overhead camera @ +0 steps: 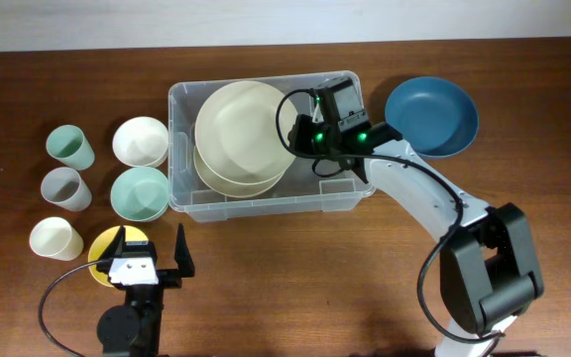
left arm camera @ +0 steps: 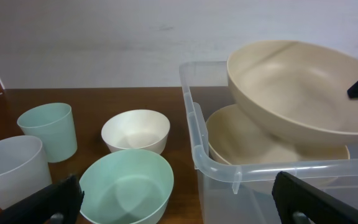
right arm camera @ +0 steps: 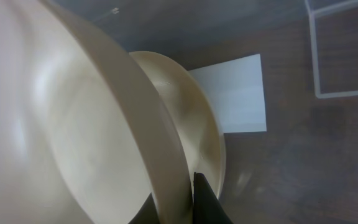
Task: Pack container
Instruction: 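Lower the cream plate onto the first plate and release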
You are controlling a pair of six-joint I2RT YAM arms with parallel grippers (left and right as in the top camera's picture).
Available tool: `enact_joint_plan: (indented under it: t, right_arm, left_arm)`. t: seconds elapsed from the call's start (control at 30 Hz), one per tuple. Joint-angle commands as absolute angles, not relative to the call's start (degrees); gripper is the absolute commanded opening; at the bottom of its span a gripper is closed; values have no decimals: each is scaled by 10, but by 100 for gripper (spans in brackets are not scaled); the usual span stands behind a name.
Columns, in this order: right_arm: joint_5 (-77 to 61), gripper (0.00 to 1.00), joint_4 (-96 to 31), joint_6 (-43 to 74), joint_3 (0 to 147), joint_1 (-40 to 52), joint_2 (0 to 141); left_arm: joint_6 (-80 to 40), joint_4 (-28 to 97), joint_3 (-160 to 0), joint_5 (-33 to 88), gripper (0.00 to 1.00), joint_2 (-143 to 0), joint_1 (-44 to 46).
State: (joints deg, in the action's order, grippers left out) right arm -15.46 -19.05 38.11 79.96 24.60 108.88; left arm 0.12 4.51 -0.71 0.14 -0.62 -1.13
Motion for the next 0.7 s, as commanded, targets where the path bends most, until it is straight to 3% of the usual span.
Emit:
enact_joint_plan:
  t: [0.0, 0.67]
  right_arm:
    - [-147, 9, -181, 400, 801, 251, 1099]
    - [-150, 15, -181, 411, 801, 269, 1117]
  left_arm:
    - [-3, 48, -5, 2, 99, -4, -9]
    - [-3, 48, -5, 2, 99, -4, -9]
